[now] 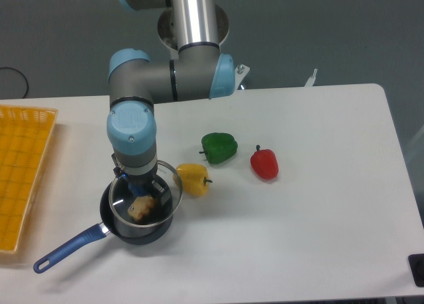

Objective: Close the pot lid
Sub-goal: 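Lower the glass lid onto the rim of the black pan, then hold the lid on the pan and adjust its seating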

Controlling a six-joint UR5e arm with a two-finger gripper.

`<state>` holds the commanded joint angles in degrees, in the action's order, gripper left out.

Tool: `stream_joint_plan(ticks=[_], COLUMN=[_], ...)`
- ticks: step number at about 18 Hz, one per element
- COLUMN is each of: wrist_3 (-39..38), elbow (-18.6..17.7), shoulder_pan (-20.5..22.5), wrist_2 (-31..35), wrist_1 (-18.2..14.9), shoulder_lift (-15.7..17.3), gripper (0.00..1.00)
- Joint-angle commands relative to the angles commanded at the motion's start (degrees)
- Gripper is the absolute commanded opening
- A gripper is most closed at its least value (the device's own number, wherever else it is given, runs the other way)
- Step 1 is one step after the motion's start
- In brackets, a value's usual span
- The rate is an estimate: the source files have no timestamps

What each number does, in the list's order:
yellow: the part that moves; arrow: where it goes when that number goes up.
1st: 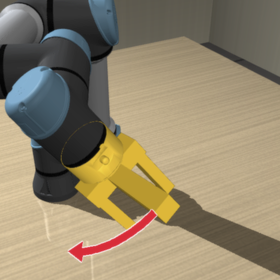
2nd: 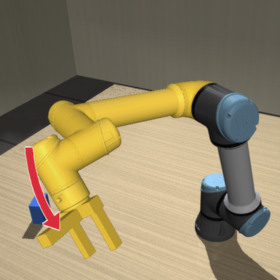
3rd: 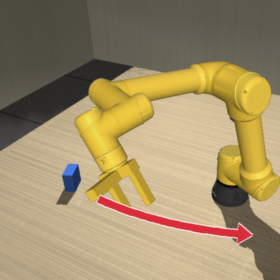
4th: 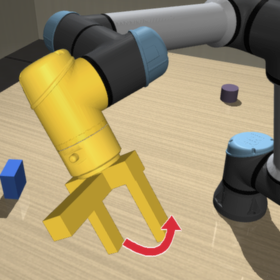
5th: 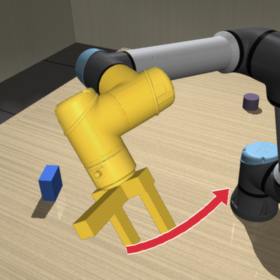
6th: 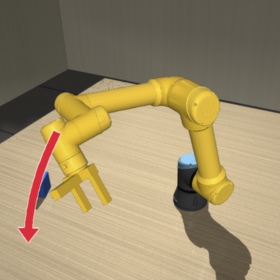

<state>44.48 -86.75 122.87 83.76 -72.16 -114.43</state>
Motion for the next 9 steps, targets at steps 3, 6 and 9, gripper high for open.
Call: stream_joint_plan(ticks=[3,6,9], wrist_3=[-0.6,-1.6,-1.6], elbow=[1.1,1.5,1.5], shoulder_pan=[-0.5,-1.0,-1.2], wrist_2=[0.0,0.1,0.2], wrist_1=[0.8,0.9,0.9], shoulder_lift=[-1.5,-1.9,-1.9], gripper=[0.63,0.63,0.63])
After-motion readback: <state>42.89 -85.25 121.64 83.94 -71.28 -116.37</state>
